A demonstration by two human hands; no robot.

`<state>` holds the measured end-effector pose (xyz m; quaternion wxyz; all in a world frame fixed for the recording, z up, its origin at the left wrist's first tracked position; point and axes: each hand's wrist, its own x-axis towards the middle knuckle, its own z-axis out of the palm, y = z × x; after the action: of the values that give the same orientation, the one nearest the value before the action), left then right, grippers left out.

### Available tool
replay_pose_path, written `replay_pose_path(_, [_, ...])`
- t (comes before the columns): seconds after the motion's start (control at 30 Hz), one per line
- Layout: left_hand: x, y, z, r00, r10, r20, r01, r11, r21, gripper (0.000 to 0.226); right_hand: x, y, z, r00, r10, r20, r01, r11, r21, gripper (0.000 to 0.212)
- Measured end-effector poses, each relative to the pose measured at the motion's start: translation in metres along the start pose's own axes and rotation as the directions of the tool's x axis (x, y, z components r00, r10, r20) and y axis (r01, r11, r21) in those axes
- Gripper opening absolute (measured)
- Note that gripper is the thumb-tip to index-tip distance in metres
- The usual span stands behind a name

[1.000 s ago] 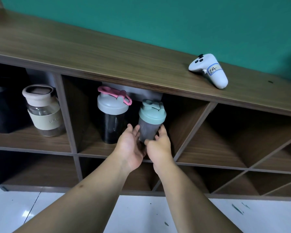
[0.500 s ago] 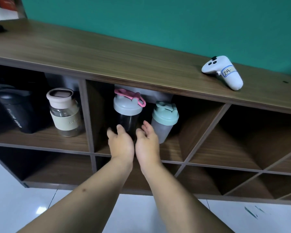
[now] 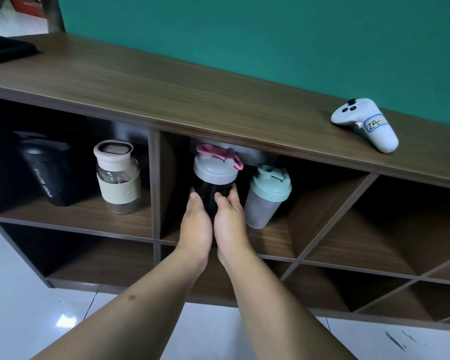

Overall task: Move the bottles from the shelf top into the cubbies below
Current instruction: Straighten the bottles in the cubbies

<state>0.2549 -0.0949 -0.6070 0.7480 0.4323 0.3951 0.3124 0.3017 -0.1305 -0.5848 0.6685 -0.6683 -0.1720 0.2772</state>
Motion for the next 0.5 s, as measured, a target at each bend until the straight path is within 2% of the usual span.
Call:
replay_pose_path(0.1, [-0.0044,0.0019,0.0006,1.0,0.013,0.01,-0.013,1.0,0.007,0.067,0.0021,-0.0018,-0.0036,1.0,-0.003,0.028,0.003,1.0,0.024,0.073])
replay_pose_path(0.23, [-0.0023,0.0052,-0.0033,1.0,0.001,0.023,0.0,1.0,-0.024,0.057,0.0047,-0.0019,-0.0035,0.998,-0.015,0.057,0.014,1.0,0.028,0.071])
replay_pose_path(0.5, [0.0046,0.0037,-0.0034,0.999,0.008,0.039,-0.006,0.998,-0.062,0.057,0.01,0.0028,-0.0015,0.997,0.016,0.07,-0.022,0.996,0.084,0.075])
